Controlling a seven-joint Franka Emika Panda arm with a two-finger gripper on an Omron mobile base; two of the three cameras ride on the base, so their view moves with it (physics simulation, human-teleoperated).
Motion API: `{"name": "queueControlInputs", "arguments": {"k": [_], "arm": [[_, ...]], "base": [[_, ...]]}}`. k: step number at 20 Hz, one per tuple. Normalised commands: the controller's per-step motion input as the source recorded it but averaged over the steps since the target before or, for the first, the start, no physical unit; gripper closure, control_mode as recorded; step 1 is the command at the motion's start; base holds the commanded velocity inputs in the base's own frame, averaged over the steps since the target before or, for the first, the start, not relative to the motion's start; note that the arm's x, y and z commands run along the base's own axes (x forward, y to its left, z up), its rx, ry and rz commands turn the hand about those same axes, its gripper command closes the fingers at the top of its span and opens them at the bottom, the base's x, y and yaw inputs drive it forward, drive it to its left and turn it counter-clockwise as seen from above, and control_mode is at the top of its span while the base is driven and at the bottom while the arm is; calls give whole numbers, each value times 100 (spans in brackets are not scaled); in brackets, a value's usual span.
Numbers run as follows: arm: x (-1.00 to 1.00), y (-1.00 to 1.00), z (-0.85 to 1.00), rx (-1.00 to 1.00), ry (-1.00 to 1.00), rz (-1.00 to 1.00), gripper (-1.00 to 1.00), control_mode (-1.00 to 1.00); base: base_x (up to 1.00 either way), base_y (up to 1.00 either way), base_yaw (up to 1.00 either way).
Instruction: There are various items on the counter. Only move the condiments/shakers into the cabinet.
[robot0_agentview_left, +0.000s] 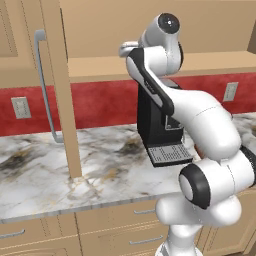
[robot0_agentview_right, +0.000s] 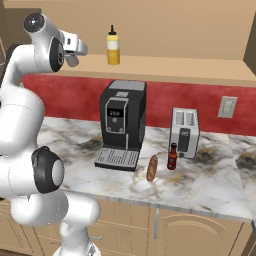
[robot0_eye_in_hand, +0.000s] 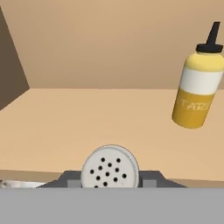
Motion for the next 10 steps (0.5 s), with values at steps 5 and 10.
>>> {"name": "queueControlInputs", "arguments": {"k": [5,10], "arm": [[41,0,0,0,0,-5,100,-100],[37,0,-3,0,0,-3,100,-100]], "base": [[0,0,0],[0,0,0]]}}
